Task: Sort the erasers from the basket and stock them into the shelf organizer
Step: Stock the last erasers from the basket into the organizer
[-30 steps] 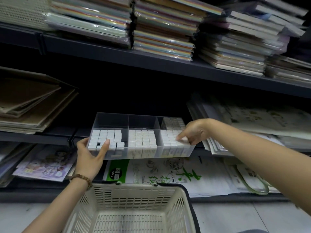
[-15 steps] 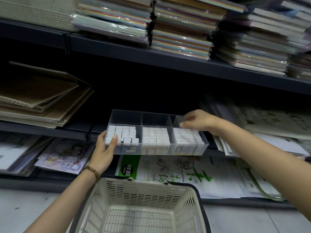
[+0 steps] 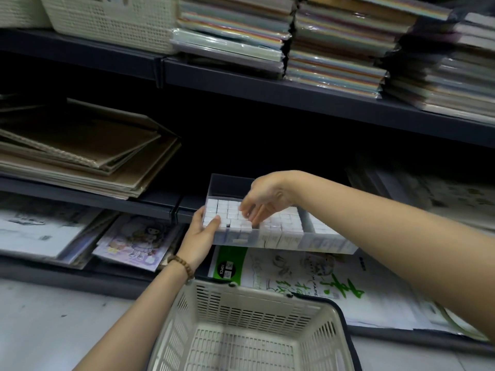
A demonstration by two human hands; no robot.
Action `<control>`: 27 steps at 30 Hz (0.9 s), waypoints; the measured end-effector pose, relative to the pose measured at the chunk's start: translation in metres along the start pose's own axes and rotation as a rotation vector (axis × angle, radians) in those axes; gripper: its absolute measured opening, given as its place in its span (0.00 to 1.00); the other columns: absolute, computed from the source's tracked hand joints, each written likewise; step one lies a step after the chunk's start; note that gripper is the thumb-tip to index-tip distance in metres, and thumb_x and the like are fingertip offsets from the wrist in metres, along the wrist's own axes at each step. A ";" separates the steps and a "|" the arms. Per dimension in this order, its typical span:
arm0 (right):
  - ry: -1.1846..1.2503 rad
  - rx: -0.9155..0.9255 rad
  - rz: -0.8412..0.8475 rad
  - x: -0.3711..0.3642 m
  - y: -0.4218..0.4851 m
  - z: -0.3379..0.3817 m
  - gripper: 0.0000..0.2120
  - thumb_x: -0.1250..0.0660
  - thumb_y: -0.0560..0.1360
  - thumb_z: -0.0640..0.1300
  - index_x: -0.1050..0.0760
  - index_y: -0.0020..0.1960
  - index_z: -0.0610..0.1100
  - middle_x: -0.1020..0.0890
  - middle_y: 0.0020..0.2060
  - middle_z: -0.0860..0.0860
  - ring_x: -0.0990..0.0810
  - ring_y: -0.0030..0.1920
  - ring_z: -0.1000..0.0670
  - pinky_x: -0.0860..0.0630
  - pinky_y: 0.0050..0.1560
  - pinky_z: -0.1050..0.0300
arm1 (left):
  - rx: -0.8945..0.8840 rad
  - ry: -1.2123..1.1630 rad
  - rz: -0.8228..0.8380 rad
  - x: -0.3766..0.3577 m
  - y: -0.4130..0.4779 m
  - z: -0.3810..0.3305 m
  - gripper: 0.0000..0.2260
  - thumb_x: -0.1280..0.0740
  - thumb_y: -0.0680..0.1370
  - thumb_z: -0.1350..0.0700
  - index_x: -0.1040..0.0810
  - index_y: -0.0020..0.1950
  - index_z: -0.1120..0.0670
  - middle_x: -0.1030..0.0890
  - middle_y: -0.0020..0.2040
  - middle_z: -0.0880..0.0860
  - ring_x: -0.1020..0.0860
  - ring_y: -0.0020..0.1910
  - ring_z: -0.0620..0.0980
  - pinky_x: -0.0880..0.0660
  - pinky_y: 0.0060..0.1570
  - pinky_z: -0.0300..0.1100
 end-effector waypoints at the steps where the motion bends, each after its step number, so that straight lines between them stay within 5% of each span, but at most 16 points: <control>1: -0.005 -0.004 -0.001 -0.003 0.002 0.002 0.19 0.40 0.80 0.39 0.34 0.68 0.31 0.28 0.65 0.36 0.24 0.62 0.41 0.20 0.48 0.59 | -0.004 0.008 0.015 0.001 0.000 0.000 0.20 0.40 0.80 0.52 0.37 0.72 0.50 0.26 0.59 0.47 0.28 0.55 0.43 0.34 0.50 0.35; 8: -0.105 -0.040 -0.017 -0.005 0.009 -0.001 0.27 0.32 0.75 0.41 0.35 0.68 0.30 0.28 0.65 0.35 0.21 0.59 0.43 0.20 0.38 0.65 | -0.003 -0.014 0.077 0.003 -0.001 -0.003 0.20 0.41 0.81 0.52 0.39 0.72 0.50 0.29 0.64 0.47 0.30 0.59 0.43 0.36 0.54 0.36; 13: -0.176 -0.093 -0.039 -0.020 0.026 -0.003 0.32 0.30 0.74 0.48 0.37 0.70 0.33 0.29 0.67 0.37 0.24 0.63 0.46 0.25 0.60 0.60 | 0.006 0.027 0.142 0.008 0.001 0.000 0.23 0.43 0.81 0.50 0.44 0.75 0.50 0.36 0.73 0.49 0.36 0.70 0.47 0.40 0.63 0.39; 24: -0.082 -0.106 -0.052 -0.013 0.036 -0.001 0.28 0.29 0.73 0.44 0.33 0.67 0.32 0.26 0.64 0.38 0.22 0.60 0.47 0.26 0.57 0.62 | -0.029 0.086 0.182 0.011 0.006 0.005 0.26 0.47 0.82 0.47 0.52 0.78 0.49 0.47 0.77 0.47 0.47 0.75 0.44 0.50 0.69 0.38; 27: -0.050 -0.094 -0.070 -0.012 0.042 -0.003 0.29 0.28 0.72 0.43 0.33 0.67 0.32 0.26 0.64 0.38 0.22 0.60 0.46 0.24 0.58 0.59 | -0.083 0.190 0.148 0.011 0.012 0.003 0.25 0.49 0.82 0.47 0.50 0.78 0.51 0.43 0.76 0.49 0.45 0.75 0.46 0.49 0.69 0.37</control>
Point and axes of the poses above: each hand's wrist, its own y-axis towards the middle knuckle, its own x-axis out of the back of the hand, z = x × y, the point moved 2 cm from there along y, towards the middle knuckle
